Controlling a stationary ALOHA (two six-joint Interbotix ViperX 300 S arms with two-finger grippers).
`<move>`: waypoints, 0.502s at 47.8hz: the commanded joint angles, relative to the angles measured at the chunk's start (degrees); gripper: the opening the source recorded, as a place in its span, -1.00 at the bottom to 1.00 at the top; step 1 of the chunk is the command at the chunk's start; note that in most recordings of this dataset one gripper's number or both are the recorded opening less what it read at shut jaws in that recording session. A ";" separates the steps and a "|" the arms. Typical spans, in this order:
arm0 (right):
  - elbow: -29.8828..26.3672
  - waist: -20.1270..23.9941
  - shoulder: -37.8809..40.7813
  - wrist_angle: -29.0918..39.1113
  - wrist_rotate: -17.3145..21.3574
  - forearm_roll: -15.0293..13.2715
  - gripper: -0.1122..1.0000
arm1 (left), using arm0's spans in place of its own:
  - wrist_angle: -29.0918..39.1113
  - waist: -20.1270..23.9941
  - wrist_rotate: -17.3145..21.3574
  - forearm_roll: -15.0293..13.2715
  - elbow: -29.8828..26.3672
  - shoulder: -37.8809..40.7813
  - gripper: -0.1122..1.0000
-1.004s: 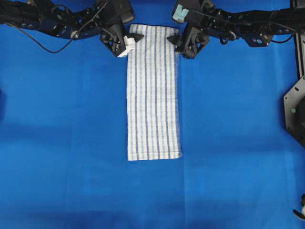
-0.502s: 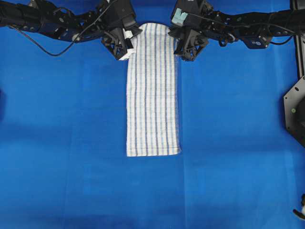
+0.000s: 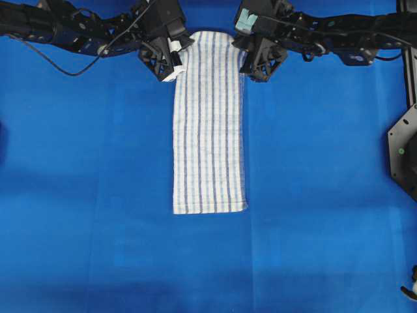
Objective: Fold the blue towel.
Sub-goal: 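Move both grippers to the strip's top end and grasp its corners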
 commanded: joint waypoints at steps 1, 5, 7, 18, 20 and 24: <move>0.00 0.00 -3.60 0.62 -0.09 -0.09 -0.57 | -0.26 -0.26 0.18 -0.09 0.00 -3.96 -0.74; 0.35 0.35 -4.75 0.44 -0.09 -0.18 -0.57 | -0.26 -0.70 0.18 -0.09 0.00 -4.39 -0.74; 0.44 0.53 -4.92 0.44 -0.09 -0.18 -0.57 | -0.26 -0.97 0.26 -0.09 0.00 -4.39 -0.74; 0.79 2.55 -5.62 1.67 0.44 -0.09 -0.57 | 1.58 -2.29 0.18 -0.09 0.62 -5.62 -0.74; 0.97 3.43 -6.24 2.46 0.53 -0.18 -0.57 | 2.55 -2.90 0.35 -0.09 0.88 -6.33 -0.74; 1.49 5.10 -7.91 3.60 0.70 -0.18 -0.57 | 3.87 -4.04 0.88 -0.09 1.49 -7.73 -0.74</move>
